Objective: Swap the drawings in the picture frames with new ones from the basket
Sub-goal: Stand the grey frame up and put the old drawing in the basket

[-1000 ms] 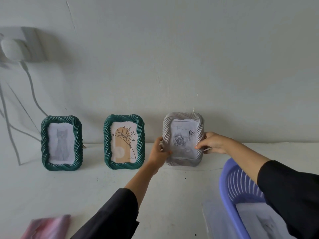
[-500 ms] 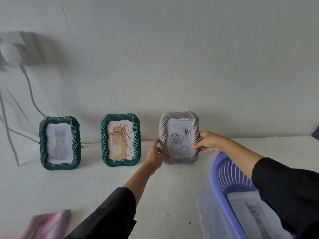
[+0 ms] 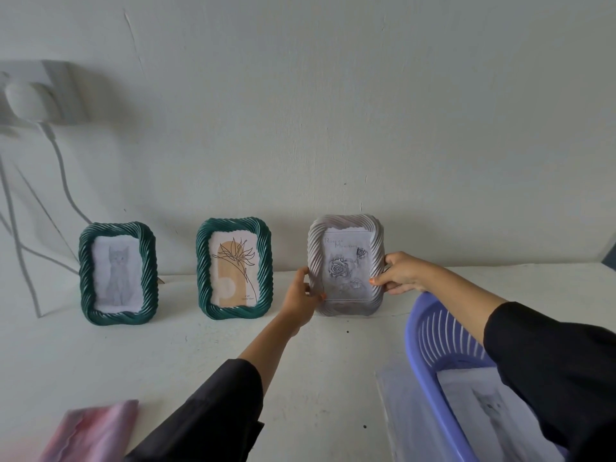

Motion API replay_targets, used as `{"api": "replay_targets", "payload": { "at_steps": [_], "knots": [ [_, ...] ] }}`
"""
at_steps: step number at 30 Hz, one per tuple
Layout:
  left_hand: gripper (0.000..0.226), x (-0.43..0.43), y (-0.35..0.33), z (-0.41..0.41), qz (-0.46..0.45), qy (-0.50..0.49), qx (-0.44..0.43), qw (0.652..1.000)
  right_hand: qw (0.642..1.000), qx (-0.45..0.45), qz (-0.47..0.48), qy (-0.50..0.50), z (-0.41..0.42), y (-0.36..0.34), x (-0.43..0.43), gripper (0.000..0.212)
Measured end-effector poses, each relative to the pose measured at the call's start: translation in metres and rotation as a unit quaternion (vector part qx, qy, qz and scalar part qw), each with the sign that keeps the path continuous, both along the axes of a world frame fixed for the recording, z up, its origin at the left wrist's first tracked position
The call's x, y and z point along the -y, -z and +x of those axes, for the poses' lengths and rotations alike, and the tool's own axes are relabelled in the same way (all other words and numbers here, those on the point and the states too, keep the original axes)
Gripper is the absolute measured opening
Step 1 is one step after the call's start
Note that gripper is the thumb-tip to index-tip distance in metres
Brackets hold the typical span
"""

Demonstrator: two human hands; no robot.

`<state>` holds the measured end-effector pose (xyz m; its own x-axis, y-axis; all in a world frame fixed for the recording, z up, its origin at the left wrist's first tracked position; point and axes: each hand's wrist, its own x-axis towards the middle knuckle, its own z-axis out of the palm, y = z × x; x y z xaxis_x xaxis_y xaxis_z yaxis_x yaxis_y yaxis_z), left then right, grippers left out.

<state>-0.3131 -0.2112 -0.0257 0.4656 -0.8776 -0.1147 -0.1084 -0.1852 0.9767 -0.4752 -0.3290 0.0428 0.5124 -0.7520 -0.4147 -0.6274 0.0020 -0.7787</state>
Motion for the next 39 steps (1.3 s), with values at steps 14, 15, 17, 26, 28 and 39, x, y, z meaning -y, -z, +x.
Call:
{"api": "replay_targets", "payload": {
  "at_steps": [14, 15, 17, 26, 28, 39],
  "knots": [
    [0.054, -0.002, -0.007, -0.003, 0.022, -0.002, 0.021, 1.000, 1.000, -0.027, -0.013, -0.006, -0.001, 0.000, -0.002, 0.038],
    [0.055, -0.002, -0.007, -0.003, 0.021, -0.005, 0.024, 0.999, 0.999, -0.031, -0.013, -0.007, -0.001, 0.000, -0.002, 0.037],
    [0.057, -0.004, -0.007, -0.005, 0.011, -0.014, 0.030, 0.999, 0.999, -0.041, -0.019, -0.010, -0.002, 0.001, 0.000, 0.034],
    [0.051, -0.019, -0.021, -0.029, -0.059, -0.210, 0.122, 0.968, 0.982, -0.075, -0.172, 0.014, -0.014, -0.021, -0.011, 0.078],
    [0.044, -0.025, -0.026, -0.039, -0.084, -0.232, 0.131, 0.960, 0.976, -0.067, -0.205, 0.030, -0.022, -0.028, -0.020, 0.079],
    [0.031, -0.066, 0.004, -0.103, 0.085, -0.041, 0.212, 0.973, 0.977, -0.041, -0.202, 0.052, -0.085, -0.033, -0.099, 0.062]
  ]
}}
